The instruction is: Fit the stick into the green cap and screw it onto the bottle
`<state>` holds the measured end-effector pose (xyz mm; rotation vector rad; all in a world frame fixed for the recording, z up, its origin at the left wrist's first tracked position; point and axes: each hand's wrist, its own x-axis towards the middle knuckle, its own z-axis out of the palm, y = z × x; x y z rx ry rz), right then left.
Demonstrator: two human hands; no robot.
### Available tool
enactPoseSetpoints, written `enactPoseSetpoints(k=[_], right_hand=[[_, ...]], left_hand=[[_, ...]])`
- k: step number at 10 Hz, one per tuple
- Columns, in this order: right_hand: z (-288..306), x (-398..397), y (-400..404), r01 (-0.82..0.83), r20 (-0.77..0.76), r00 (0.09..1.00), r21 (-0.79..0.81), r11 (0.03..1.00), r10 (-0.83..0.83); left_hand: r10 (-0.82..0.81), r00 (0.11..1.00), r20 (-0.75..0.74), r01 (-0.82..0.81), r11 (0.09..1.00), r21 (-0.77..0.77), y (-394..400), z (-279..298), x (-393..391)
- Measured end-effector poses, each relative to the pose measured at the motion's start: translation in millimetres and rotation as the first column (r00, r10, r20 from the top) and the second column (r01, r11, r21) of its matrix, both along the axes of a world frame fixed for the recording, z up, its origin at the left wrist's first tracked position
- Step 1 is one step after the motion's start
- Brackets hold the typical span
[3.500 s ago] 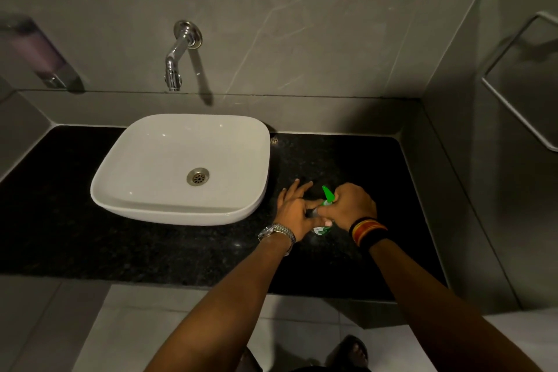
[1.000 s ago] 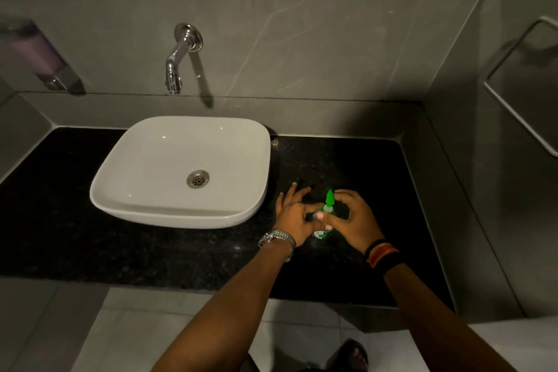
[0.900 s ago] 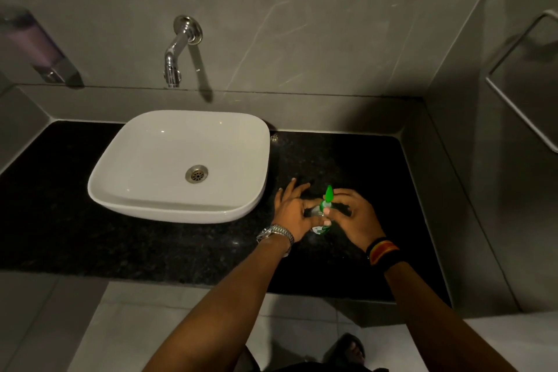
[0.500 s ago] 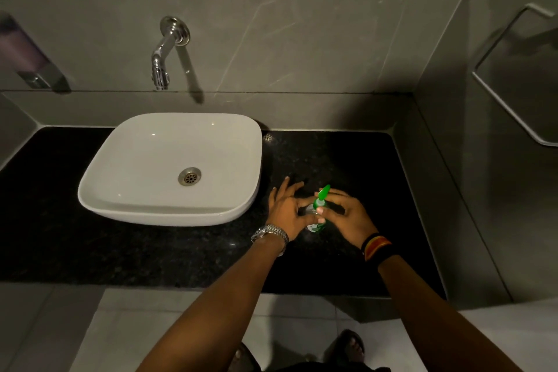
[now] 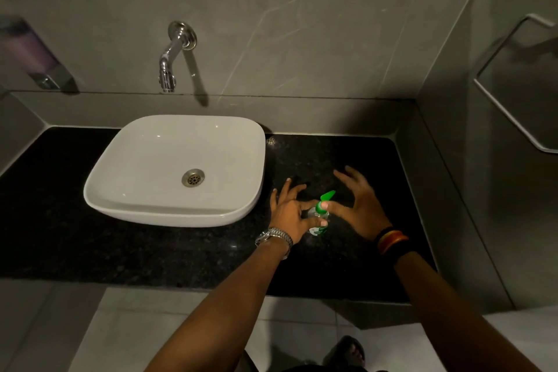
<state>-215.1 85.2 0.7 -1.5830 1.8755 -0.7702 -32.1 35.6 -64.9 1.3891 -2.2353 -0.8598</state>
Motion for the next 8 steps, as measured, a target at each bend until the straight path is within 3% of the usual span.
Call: enactPoseSetpoints(k=[1, 2, 3, 4, 5, 6, 7, 8], right_hand=[[27, -8, -10, -0.152, -0.322, 0.932, 0.062, 0.986, 0.164], [42, -3, -15, -0.179, -0.464, 0.856, 0.147, 0.973, 0.228], [42, 9, -13, -0.077, -0.439, 0.887, 0.174, 0.982, 0.147], [35, 19, -9, 0.092, -0.064, 0.995, 0.249, 0.964, -0.079], [27, 24, -4, 0.200, 0.151, 0.958, 0.261, 0.945, -0.244], [21, 23, -4, 0.230, 0.194, 0.938, 0.279, 0.932, -0.289], [26, 15, 0, 0.152, 0.176, 0.964, 0.255, 0.955, -0.200], [43, 0, 1, 0.245, 0.312, 0.914, 0.081, 0.966, -0.258]], left_hand=[[-0.007, 1.000, 0.001, 0.007, 1.000, 0.001, -1, 0, 0], [-0.007, 1.000, 0.001, 0.007, 1.000, -0.002, -2, 0, 0], [0.013, 1.000, 0.001, -0.013, 1.000, -0.011, -2, -2, 0], [0.007, 1.000, 0.012, -0.007, 1.000, -0.007, -2, -1, -1], [-0.008, 0.999, 0.033, 0.008, 1.000, -0.016, -4, 0, 0], [-0.031, 0.998, 0.055, 0.031, 0.999, -0.015, -5, 4, 1], [-0.129, 0.970, 0.207, 0.157, 0.980, -0.125, -12, 4, 10], [-0.182, 0.931, 0.316, 0.229, 0.967, -0.116, -27, 23, 26]])
